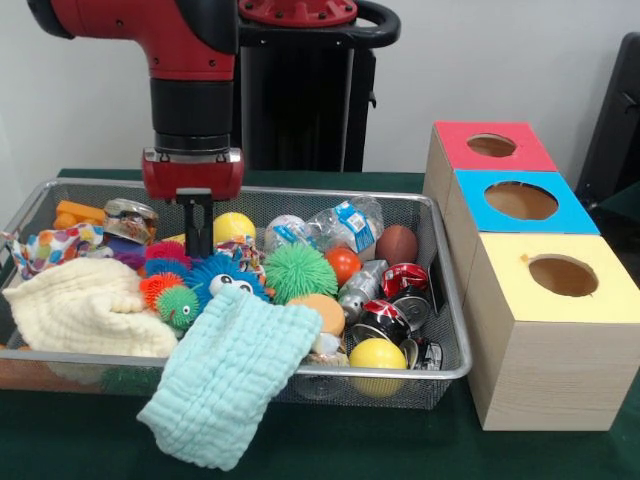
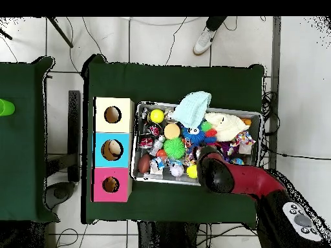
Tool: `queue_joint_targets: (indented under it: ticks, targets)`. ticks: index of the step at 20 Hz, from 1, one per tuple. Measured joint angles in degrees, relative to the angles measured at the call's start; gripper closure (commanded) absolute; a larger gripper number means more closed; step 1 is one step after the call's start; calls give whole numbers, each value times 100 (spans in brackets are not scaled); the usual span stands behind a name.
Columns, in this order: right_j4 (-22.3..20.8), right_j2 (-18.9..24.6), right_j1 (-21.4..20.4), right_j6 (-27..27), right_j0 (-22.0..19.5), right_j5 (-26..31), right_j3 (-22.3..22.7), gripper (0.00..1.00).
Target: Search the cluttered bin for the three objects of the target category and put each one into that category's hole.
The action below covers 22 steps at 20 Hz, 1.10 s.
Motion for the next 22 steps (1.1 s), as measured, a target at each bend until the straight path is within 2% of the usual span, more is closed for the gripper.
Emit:
queue_joint_targets:
  ticks: [8,15,16,22]
  targets:
    - [0,-21,-59,0,137,-34,-1,100]
    - [0,-476,129,0,846,-623,0,100]
    - [0,-594,208,0,1083,-895,0,0]
    - [1,-642,285,0,1181,-1114,-1,0]
